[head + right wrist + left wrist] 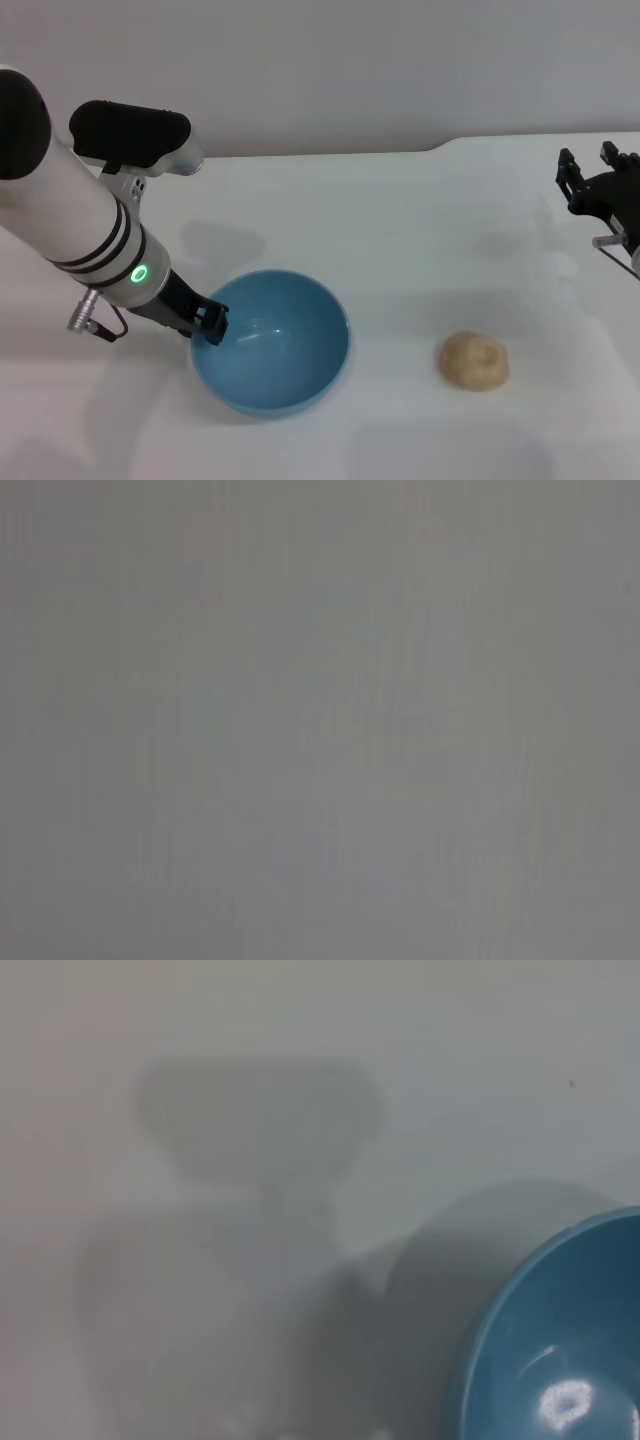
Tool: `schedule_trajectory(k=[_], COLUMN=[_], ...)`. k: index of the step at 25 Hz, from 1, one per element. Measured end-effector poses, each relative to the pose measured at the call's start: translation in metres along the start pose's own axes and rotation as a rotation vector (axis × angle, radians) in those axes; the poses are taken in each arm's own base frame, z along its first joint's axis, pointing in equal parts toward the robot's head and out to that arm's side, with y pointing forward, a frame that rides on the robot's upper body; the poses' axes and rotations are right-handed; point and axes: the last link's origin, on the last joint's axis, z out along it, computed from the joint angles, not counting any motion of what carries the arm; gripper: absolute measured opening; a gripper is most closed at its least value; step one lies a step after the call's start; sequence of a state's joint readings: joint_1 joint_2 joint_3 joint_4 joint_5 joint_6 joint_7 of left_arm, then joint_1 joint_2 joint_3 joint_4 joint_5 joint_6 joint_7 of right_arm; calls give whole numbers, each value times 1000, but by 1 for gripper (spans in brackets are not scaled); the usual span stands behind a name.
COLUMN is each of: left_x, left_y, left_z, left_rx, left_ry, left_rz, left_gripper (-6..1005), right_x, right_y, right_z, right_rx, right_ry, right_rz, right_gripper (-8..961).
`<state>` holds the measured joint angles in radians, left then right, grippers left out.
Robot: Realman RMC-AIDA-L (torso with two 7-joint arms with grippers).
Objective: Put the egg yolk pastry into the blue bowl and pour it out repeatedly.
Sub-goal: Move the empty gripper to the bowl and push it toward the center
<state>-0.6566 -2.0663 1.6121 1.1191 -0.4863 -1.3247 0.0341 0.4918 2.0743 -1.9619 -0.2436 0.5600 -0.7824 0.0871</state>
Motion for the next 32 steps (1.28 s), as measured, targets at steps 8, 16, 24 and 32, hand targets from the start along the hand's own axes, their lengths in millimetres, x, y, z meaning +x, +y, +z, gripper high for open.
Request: schedule_trajectory(k=[8,16,24,32], left_x=[0,3,0,0], left_y=[-2,0,0,2], left_z=[7,12,17,19], left_rx=[6,-7,-12,-8], left_ry=[-18,-15,-37,-44], left_rz=[-2,-7,-9,2], left_gripper=[275,272,262,216], right_x=[1,1,1,1], right_y=[0,0,0,-1], right_z=[-1,-1,0,0], right_rx=[2,2,2,3], right_ry=[3,4,3,4], right_rz=[0,-1,0,-2], right_gripper=[472,468,465,462])
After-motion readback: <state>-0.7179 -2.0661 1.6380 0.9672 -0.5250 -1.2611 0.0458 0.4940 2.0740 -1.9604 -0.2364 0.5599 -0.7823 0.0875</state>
